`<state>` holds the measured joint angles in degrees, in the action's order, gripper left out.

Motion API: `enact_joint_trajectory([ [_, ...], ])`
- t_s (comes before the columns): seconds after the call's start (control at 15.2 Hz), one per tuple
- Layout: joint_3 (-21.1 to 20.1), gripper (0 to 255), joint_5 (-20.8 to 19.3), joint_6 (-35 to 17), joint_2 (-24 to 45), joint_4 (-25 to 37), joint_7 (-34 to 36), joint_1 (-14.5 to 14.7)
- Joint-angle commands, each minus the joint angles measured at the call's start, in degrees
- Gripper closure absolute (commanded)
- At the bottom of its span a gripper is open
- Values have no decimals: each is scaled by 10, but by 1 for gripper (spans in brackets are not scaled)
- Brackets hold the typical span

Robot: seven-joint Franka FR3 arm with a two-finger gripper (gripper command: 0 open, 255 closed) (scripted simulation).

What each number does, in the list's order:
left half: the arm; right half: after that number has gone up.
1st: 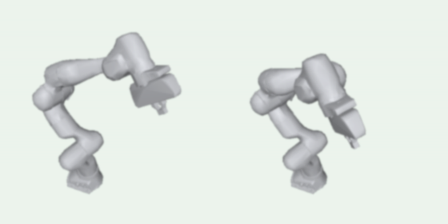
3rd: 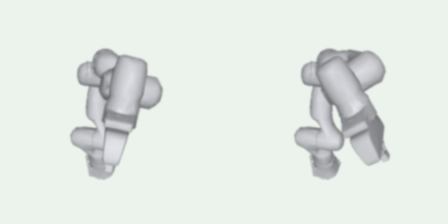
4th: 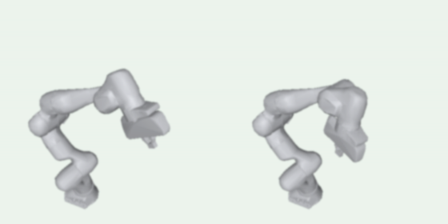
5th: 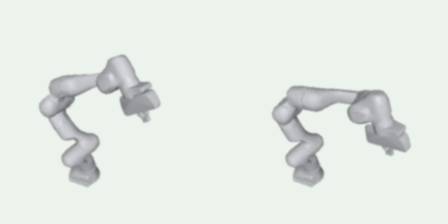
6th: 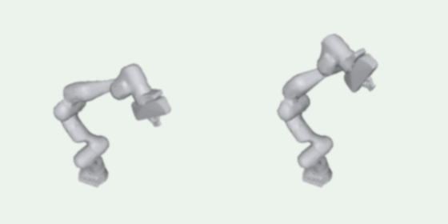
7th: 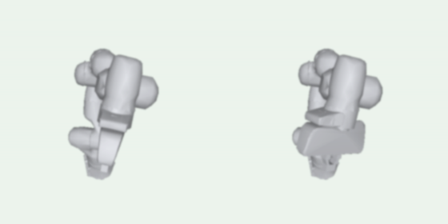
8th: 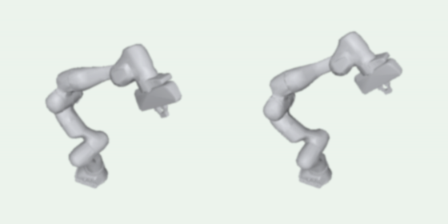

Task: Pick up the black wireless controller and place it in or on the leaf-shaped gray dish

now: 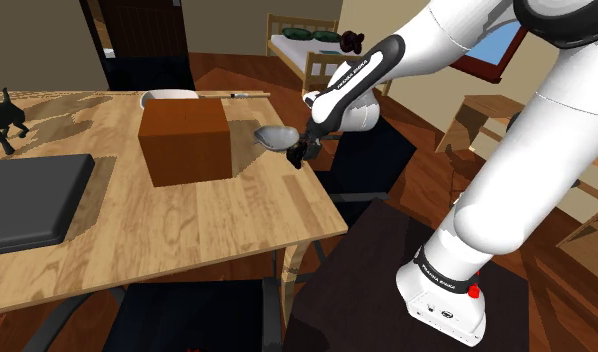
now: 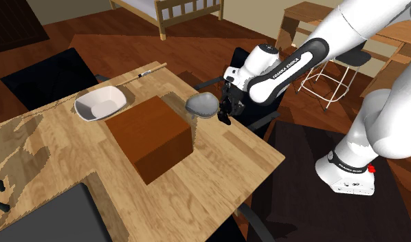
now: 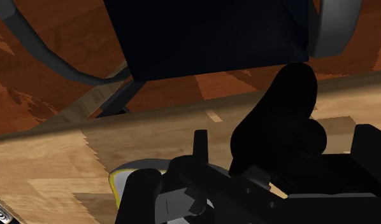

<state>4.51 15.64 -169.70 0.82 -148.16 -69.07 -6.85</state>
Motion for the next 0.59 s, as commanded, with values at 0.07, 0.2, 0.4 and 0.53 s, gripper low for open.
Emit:
enact_joint_trajectory([
  [0.07,0,0,2,-1,1,0,-2,0],
  [0.2,0,0,2,-1,1,0,-2,0],
  [0.4,0,255,2,-1,1,0,-2,0],
  [0.53,0,255,2,-1,1,-1,-1,0],
])
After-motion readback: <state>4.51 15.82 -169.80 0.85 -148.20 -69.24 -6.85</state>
